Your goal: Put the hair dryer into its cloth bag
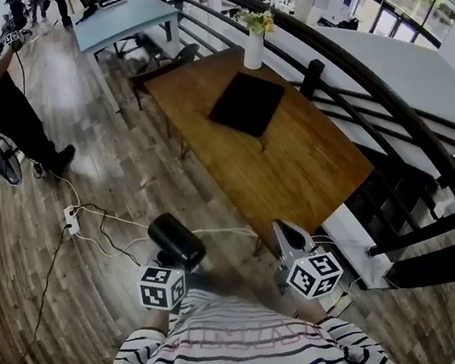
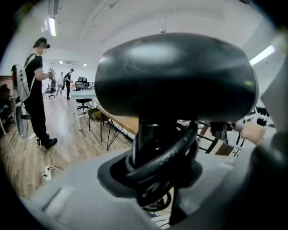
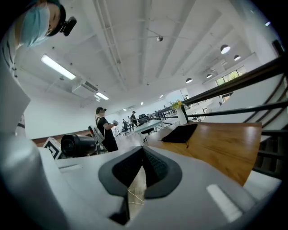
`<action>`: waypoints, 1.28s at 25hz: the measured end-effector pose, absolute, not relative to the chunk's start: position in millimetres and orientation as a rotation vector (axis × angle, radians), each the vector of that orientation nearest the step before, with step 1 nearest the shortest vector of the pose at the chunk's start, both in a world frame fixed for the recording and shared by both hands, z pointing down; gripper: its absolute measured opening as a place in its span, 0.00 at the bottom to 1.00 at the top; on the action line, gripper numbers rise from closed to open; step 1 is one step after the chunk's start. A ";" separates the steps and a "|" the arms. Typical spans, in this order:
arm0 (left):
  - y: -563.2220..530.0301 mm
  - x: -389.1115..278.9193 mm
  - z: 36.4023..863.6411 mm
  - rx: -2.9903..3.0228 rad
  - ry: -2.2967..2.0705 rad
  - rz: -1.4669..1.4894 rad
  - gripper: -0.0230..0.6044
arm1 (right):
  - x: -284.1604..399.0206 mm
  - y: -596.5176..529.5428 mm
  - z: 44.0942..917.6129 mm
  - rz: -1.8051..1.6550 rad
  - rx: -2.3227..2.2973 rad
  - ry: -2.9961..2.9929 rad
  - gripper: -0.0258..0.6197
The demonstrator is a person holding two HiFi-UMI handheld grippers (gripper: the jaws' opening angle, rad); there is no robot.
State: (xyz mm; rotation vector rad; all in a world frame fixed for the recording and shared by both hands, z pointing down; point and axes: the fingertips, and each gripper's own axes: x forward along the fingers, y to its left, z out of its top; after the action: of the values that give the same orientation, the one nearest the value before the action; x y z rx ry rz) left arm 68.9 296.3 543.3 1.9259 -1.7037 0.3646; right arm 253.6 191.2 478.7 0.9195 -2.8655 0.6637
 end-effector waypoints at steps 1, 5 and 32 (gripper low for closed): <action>295.9 68.3 543.5 1.923 -1.705 0.363 0.32 | 254.2 188.8 476.8 0.687 0.932 -2.879 0.04; 288.9 59.0 547.0 1.917 -1.702 0.346 0.32 | 249.2 181.4 478.0 0.659 0.939 -2.869 0.04; 90.5 -181.5 532.5 2.140 -1.472 0.402 0.32 | 32.7 13.8 470.0 0.651 1.295 -2.777 0.13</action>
State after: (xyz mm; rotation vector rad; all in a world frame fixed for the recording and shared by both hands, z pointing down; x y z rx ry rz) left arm -181.5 90.5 532.5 2.1399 -1.4719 0.4016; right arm 32.7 13.8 470.0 1.2945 -2.7773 0.6511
